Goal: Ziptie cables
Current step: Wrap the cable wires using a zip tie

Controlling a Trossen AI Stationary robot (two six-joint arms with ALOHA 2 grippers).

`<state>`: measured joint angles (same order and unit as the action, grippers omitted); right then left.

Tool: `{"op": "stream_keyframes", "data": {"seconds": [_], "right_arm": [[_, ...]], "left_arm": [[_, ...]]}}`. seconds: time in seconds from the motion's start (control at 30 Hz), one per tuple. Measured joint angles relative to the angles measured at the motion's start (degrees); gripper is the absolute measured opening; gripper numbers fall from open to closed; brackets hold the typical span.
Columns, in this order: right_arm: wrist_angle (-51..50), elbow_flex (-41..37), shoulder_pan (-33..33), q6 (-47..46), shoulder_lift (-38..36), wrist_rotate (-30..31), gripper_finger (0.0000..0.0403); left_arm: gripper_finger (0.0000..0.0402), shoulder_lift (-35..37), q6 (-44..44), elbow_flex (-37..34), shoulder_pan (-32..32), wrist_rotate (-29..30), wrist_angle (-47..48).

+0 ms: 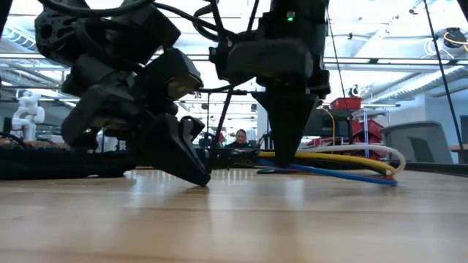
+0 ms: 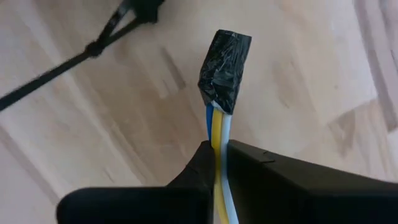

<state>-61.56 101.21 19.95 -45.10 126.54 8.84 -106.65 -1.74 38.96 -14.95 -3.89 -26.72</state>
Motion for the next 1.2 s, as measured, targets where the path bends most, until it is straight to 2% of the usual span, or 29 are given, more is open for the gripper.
{"op": "stream_keyframes", "data": {"seconds": [0.1, 0.47, 0.8, 1.2], "right_arm": [[3.6, 0.0, 0.0, 4.8, 0.1, -3.0, 0.0012], [10.1, 0.0, -0.2, 5.3, 0.1, -3.4, 0.0012], [4.9, 0.1, 0.5, 5.8, 0.2, -3.0, 0.0012], [8.4, -3.0, 1.5, 5.3, 0.2, -4.7, 0.0012]], "left_arm": [[0.0, 0.0, -2.8, 0.0, -0.7, 0.1, -0.5], [0.0, -0.2, -6.2, -0.2, -0.4, 0.6, -4.8], [0.0, 0.1, -6.1, -0.1, 0.1, 1.0, -4.9], [0.0, 1.0, -6.1, -0.1, -0.1, -0.2, -5.2]]}}
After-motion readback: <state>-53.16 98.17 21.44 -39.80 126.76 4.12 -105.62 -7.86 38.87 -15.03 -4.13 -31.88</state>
